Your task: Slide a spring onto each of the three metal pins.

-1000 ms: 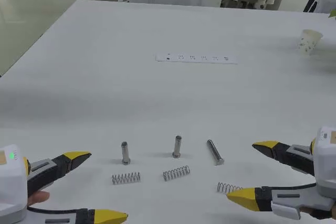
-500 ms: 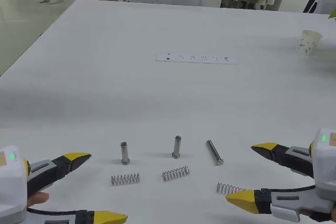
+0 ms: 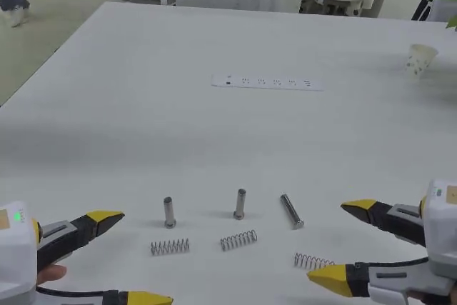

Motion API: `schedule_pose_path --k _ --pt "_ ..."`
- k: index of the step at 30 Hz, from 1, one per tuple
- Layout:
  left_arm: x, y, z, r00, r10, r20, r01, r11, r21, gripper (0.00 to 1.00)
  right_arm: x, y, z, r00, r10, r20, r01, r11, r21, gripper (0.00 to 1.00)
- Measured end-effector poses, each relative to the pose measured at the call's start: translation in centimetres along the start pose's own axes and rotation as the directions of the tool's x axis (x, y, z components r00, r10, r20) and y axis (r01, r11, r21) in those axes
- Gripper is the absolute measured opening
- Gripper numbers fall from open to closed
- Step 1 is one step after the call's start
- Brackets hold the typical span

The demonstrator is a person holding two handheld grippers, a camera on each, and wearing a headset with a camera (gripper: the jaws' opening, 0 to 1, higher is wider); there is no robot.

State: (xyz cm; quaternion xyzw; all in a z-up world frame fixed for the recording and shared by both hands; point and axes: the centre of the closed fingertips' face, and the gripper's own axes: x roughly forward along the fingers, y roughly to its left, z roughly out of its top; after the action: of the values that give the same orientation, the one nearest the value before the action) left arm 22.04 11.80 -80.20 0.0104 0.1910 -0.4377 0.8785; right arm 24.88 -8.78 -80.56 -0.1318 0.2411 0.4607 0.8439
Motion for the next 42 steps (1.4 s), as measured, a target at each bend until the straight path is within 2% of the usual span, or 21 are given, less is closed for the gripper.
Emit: schedule_pose_path --k 9,26,34,42 --pt "0.1 0.0 -0.2 1.0 -0.002 -0.003 0.002 1.0 -0.001 0.85 0.0 0.0 -0.3 0.9999 0.003 -0.013 -0.003 1.0 0.001 0.74" --pt "0.2 0.0 -0.1 1.0 0.002 0.007 -0.002 1.0 -0.005 0.85 0.0 -0.9 0.2 0.9997 -0.015 -0.02 0.015 1.0 -0.006 0.72" --pt "0.2 0.0 0.1 0.9999 0.005 0.012 -0.005 1.0 -0.003 0.85 0.2 -1.4 0.2 0.999 -0.014 -0.043 0.013 1.0 -0.014 0.7" --pt "0.1 0.0 0.2 0.9999 0.006 0.015 -0.006 1.0 0.0 0.85 0.7 -2.4 1.4 0.9978 -0.015 -0.064 0.012 0.999 -0.044 0.69"
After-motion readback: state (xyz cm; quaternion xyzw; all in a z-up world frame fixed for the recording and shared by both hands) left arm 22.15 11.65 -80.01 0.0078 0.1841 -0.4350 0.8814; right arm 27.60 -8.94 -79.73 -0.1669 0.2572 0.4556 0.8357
